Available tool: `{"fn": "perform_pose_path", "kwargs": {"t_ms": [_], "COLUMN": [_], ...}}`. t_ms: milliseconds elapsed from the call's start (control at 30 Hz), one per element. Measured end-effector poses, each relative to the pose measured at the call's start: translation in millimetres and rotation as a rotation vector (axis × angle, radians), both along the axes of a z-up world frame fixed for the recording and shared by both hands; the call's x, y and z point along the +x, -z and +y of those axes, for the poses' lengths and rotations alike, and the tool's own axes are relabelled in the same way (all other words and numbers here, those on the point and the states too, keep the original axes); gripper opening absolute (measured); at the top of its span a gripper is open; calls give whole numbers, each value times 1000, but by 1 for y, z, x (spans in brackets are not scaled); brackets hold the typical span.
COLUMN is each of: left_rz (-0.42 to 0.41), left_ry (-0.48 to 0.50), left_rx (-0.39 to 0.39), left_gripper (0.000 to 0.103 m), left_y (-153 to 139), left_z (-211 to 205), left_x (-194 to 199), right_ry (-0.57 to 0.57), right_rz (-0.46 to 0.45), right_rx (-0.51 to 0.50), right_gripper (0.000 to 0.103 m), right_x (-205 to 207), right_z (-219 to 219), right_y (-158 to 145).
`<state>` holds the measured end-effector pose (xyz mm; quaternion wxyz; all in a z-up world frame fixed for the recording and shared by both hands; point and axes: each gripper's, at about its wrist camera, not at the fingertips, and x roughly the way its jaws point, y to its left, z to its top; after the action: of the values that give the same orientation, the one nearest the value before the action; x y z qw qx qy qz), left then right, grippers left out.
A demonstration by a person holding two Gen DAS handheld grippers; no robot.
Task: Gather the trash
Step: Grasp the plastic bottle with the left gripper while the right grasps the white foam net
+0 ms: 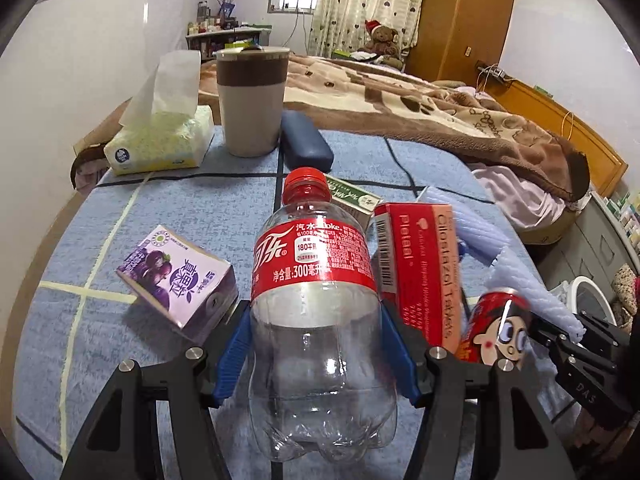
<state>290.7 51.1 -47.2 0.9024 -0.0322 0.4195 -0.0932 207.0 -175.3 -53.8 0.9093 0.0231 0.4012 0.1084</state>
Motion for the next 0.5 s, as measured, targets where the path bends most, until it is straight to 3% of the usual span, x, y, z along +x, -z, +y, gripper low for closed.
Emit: {"fn": "perform_pose_path", "kwargs": {"t_ms": [500], "left_rz": [-93], "left_ry": [38], "left_rx": [-18], "left_gripper": [62], "left_y": [-37], "left_z": [-18], "left_x": [-49], "right_ry": [38], "right_rz": [-73], "right_rx": [50], "right_gripper": [22], "right_x": [-25], "right_z": [-15], "right_y": [-24]}}
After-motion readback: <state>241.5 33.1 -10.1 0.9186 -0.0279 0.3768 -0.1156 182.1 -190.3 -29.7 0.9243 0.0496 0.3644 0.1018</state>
